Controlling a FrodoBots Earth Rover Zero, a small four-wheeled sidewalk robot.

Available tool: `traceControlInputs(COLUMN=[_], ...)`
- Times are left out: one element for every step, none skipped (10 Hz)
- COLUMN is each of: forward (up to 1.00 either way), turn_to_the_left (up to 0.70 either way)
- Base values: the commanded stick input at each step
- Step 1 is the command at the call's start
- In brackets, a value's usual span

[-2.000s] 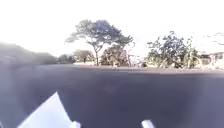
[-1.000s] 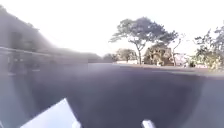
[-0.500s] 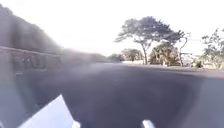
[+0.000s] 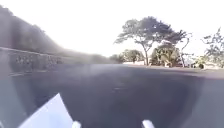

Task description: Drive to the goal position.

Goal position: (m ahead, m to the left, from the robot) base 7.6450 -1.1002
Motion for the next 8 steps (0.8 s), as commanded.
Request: traceControlInputs(forward=[0.7,0.7,0.7,0.7,0.7,0.7,0.7,0.7], turn_to_the_left=[0.0,0.0,0.0,0.0,0.0,0.0,0.0,0.0])
